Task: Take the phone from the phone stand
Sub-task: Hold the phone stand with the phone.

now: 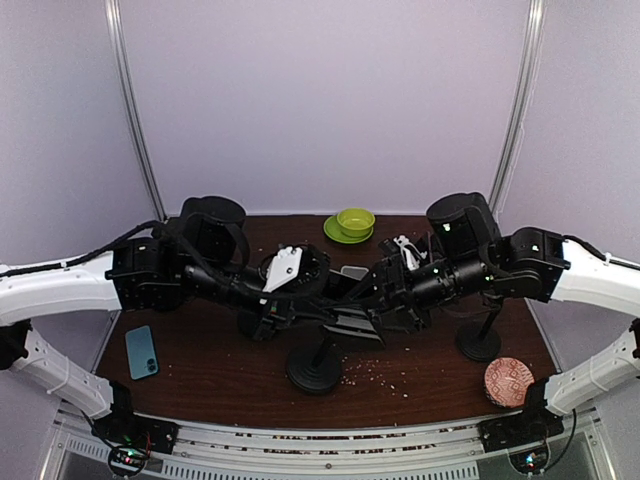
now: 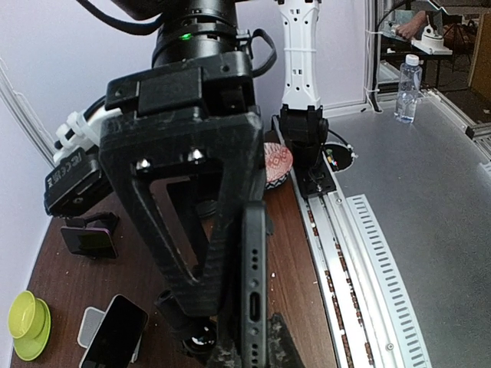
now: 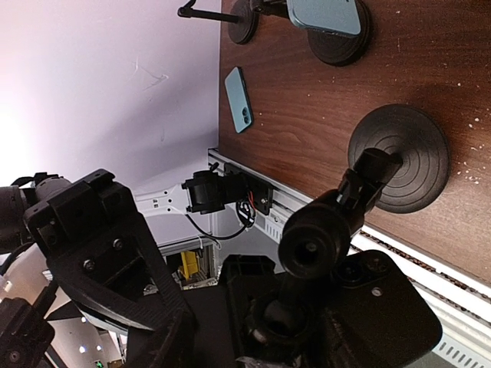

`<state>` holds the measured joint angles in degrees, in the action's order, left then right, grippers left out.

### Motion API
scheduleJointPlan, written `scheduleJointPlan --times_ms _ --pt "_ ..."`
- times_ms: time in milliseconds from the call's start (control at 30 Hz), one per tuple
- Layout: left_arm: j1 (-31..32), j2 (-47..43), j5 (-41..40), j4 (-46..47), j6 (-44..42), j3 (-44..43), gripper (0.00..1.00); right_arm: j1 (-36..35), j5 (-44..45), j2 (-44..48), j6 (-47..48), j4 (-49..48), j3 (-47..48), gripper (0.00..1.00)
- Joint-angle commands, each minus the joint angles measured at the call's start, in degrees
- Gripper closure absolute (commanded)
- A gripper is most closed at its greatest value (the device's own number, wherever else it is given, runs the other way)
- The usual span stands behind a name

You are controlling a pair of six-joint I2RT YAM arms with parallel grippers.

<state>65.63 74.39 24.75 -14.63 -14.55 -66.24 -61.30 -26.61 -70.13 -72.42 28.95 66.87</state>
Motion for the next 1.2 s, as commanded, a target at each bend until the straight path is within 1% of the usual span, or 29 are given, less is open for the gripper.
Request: scheduleJointPlan --times_ms 0,233,300,500,700,833,967,1167 --pt "0.2 -0.6 -0.1 12.0 -0.7 -4.3 1.00 -0.1 -3.2 -0.4 -1.2 -4.3 0.3 0.46" --pt "0.3 -0.2 -1.8 13.5 -0.1 -4.1 1.00 -0.5 -4.4 0.2 -3.0 -6.2 -0.8 0.54" --pt "0.3 -0.1 -2.1 13.6 0.3 -4.2 1.00 -0.8 -4.7 0.2 -3.2 -6.3 -0.6 0.59" --pt "0.4 0.1 -3.7 13.6 1.1 -4.2 1.00 -2.0 -5.0 0.5 -3.4 -6.1 -0.5 0.77" --pt "0.8 0.3 -3.9 12.9 1.7 -4.3 1.00 -2.1 -4.3 1.3 -2.5 -3.5 -0.2 0.88" --pt "0.9 0.2 -4.1 12.7 2.7 -4.5 1.00 -2.2 -2.8 1.6 -0.1 1.5 0.9 0.91" --pt "1.1 0.3 -5.2 12.3 3.7 -5.0 1.00 -2.2 -1.4 2.1 1.1 4.6 1.1 0.94" --pt "1.1 1.2 -7.4 8.7 3.1 -7.2 1.00 -2.5 1.2 1.7 3.4 10.3 2.9 0.98"
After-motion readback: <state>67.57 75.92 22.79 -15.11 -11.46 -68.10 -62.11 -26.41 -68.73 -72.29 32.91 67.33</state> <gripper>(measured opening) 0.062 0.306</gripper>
